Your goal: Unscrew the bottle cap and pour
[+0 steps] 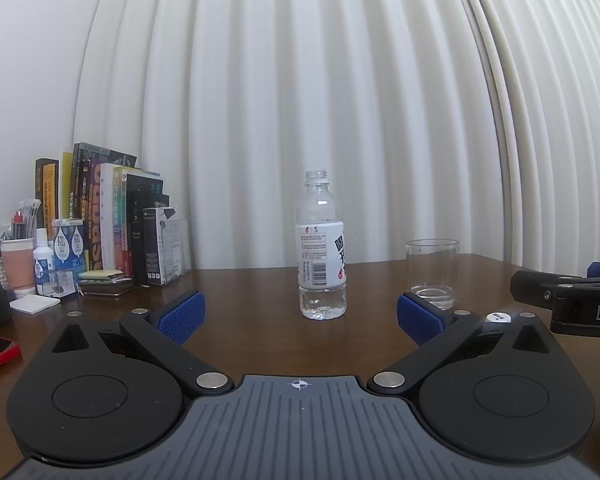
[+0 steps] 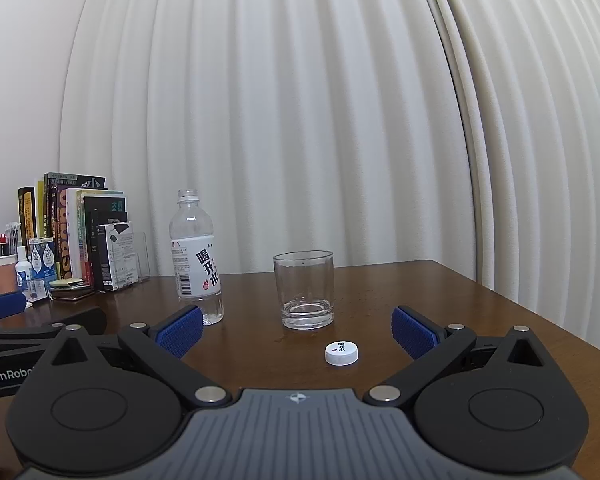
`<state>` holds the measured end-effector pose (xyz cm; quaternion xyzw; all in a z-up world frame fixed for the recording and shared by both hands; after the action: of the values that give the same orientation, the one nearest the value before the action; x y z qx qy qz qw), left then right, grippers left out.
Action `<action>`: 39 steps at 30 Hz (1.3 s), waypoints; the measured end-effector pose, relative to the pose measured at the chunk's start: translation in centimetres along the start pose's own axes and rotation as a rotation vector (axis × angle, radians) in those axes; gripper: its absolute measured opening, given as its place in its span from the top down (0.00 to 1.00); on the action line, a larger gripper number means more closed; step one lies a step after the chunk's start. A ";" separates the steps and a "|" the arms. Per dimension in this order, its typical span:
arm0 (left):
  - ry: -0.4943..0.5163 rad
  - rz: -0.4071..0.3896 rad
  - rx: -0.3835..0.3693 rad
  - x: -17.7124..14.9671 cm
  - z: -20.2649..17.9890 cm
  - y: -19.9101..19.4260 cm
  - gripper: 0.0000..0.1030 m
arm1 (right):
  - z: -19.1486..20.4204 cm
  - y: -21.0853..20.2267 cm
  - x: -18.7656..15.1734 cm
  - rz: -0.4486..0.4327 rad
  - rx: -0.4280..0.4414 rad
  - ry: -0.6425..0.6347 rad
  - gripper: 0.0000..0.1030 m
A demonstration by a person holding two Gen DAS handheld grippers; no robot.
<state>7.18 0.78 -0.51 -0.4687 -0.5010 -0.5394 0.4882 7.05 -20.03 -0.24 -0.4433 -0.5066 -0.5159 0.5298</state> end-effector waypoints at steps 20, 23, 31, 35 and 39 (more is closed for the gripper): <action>0.012 0.029 -0.020 0.2 0.2 0.1 0.00 | 0.5 1.3 -0.2 0.093 -0.010 -0.051 0.00; 0.016 0.034 -0.027 0.4 0.2 0.2 0.00 | 0.2 1.4 -0.1 0.106 -0.019 -0.035 0.00; 0.001 0.073 -0.055 0.9 0.8 0.8 0.00 | -0.6 1.9 1.2 0.143 -0.022 -0.025 0.00; 0.018 0.077 -0.065 1.4 0.9 0.9 0.00 | -0.7 2.3 2.1 0.156 -0.014 -0.032 0.00; 0.013 0.099 -0.091 2.1 0.9 1.4 0.00 | -0.8 2.9 2.7 0.181 -0.006 -0.035 0.00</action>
<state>8.43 1.56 1.70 -0.5111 -0.4489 -0.5400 0.4956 9.92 -20.90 2.48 -0.4977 -0.4722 -0.4595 0.5641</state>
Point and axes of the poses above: each gripper's, at about its wrist camera, not at the fingertips, and y roughly the way its jaws point, z to its left, x to its top, the point moved 7 cm from there along y, roughly the way its jaws point, and after that the axes turned 8 degrees about -z, right-handed, at the moved point
